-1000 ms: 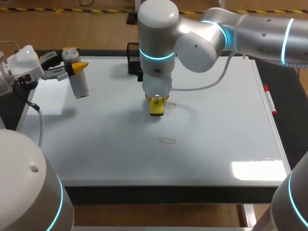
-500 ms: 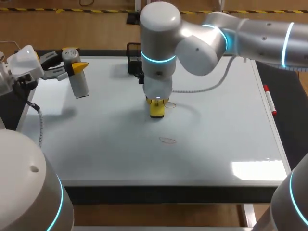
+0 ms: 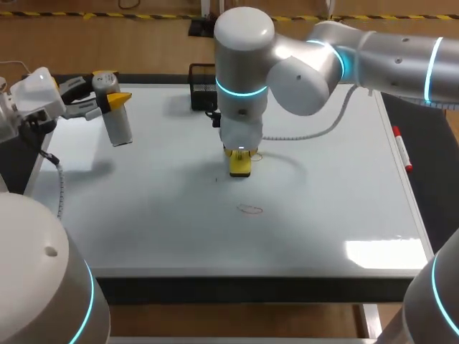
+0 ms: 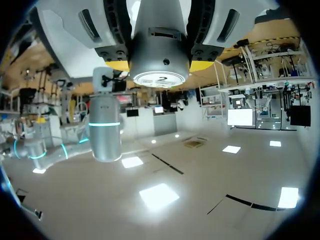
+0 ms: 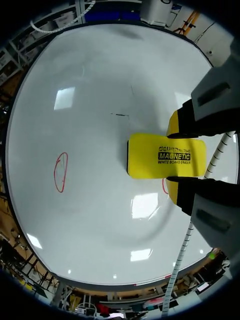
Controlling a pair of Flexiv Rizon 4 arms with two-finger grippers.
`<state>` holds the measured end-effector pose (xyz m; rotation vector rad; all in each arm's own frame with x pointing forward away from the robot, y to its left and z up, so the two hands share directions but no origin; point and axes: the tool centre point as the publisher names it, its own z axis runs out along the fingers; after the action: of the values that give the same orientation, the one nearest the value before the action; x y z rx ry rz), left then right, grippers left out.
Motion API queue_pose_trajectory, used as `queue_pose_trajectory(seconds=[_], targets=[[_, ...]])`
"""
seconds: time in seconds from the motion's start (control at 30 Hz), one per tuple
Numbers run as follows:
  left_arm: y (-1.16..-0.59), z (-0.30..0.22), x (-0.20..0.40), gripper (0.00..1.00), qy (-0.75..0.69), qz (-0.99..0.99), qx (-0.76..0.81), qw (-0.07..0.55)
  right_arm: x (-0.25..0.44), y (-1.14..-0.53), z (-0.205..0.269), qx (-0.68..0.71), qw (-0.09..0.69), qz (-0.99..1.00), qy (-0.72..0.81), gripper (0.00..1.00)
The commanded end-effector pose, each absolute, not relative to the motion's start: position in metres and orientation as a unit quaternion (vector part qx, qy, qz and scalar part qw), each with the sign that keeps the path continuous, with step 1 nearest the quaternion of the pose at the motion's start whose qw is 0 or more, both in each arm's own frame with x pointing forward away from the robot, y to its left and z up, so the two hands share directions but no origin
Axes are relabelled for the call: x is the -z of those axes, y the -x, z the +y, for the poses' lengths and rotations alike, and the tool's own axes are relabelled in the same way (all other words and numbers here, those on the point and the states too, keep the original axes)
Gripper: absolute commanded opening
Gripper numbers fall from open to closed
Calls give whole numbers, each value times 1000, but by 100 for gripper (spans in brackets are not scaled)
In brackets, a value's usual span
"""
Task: Pick up the inspection probe, press it on each red-marked spot on the whiteboard one by one, put down the probe, pick up the eraser, and wipe off all the red marks.
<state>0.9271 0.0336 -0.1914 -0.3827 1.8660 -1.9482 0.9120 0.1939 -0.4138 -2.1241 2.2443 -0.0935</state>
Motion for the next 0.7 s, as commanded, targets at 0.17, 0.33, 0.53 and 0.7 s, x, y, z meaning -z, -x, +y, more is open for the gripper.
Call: queue_pose_trajectory(seconds=[0.17, 0.33, 0.53, 0.7], targets=[[-927, 34, 191, 0, 137, 669, 700, 207, 415, -912, 177, 38, 20, 732, 680, 0], [-927, 34, 191, 0, 137, 669, 700, 207, 415, -914, 164, 43, 18, 740, 671, 0], [-927, 34, 191, 0, 137, 669, 700, 207, 417, -917, 145, 48, 12, 750, 659, 0], [-927, 34, 191, 0, 137, 669, 700, 207, 416, -919, 135, 52, 8, 755, 653, 0]])
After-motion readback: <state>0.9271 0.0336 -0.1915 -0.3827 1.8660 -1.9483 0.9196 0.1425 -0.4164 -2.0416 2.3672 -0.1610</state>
